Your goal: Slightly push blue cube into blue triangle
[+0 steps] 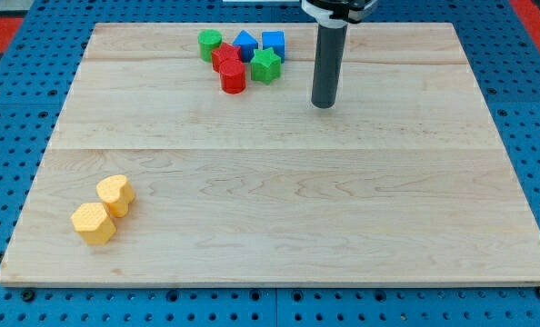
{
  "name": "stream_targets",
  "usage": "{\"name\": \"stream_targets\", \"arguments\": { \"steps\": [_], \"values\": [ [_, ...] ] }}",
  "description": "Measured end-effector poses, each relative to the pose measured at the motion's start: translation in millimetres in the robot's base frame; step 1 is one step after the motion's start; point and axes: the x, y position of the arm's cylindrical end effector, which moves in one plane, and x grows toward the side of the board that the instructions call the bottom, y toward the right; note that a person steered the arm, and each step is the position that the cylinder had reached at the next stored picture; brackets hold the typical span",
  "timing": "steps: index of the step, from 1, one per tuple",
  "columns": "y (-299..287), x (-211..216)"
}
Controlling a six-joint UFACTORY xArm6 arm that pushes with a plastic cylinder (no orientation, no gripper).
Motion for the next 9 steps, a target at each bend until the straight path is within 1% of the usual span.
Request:
{"name": "stream_targets", "arguments": {
  "steps": [3,4,5,6,7,8,9],
  "values": [
    [13,1],
    [18,-15],
    [22,-65],
    [39,-112],
    [32,-152],
    [13,-170],
    [-13,-169]
  ]
}}
